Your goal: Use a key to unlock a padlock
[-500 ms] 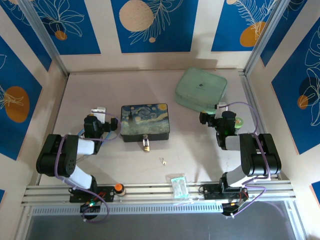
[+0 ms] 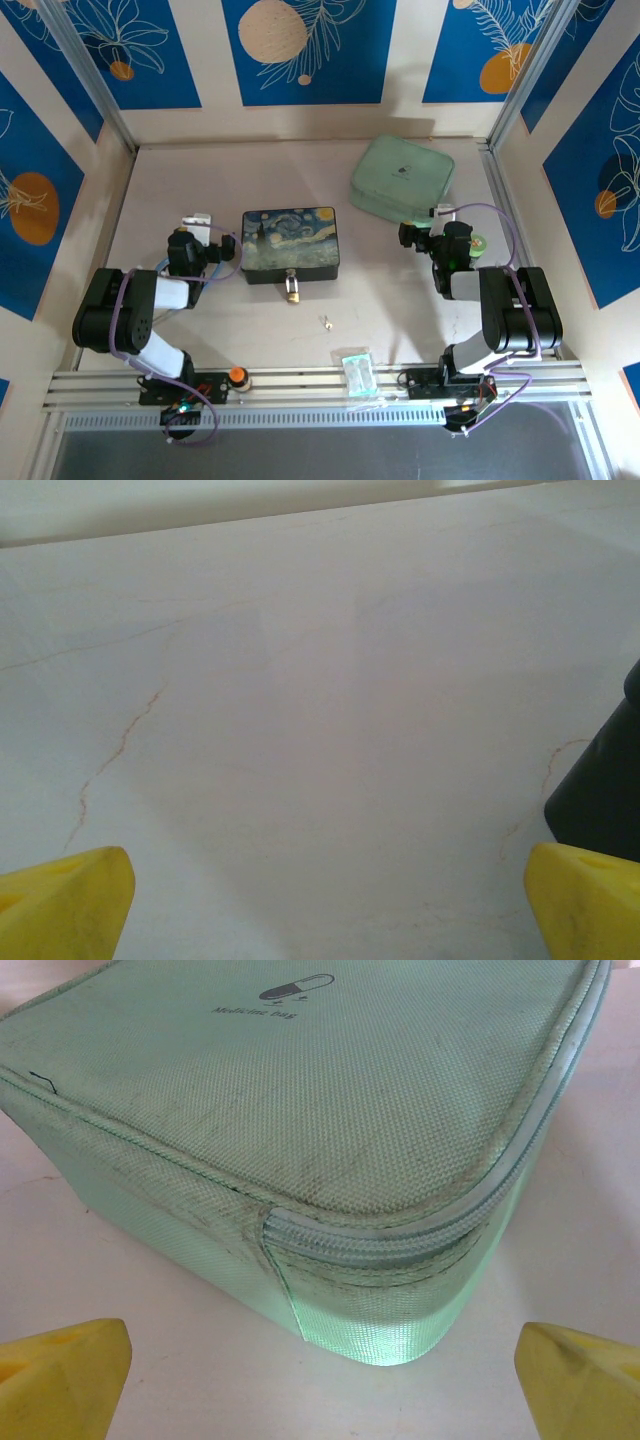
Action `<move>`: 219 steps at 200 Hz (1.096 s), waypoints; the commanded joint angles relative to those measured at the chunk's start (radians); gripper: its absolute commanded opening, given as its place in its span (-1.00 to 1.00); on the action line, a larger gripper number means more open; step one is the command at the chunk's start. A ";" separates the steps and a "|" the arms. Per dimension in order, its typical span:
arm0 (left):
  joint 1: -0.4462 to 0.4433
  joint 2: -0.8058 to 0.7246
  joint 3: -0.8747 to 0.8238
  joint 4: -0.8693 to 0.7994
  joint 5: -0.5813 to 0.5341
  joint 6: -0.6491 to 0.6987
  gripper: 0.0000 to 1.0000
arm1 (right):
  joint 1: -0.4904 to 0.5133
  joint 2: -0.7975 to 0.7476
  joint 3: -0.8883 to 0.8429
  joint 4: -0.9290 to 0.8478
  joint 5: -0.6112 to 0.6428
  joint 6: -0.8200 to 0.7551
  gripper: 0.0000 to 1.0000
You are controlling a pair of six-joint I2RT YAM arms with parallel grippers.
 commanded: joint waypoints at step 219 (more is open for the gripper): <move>0.000 -0.126 -0.008 -0.024 -0.032 0.004 0.99 | 0.004 -0.159 0.041 -0.143 -0.022 0.008 0.98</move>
